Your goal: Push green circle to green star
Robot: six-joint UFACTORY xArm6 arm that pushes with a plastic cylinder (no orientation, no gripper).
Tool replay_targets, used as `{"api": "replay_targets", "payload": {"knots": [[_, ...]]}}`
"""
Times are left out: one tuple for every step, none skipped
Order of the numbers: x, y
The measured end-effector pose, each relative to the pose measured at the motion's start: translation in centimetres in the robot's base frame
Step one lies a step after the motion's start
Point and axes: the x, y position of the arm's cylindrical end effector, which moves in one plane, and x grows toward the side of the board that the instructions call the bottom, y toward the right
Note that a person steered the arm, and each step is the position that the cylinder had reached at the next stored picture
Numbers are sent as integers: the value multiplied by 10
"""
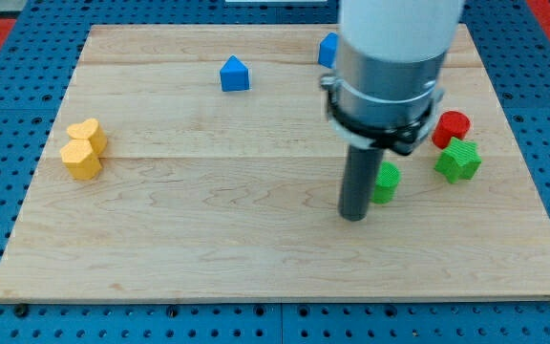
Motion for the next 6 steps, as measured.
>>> {"api": "replay_targets", "payload": {"knots": [[-31, 30], [-23, 38], [-14, 6], [-37, -2], [-56, 6], [-59, 29]]}}
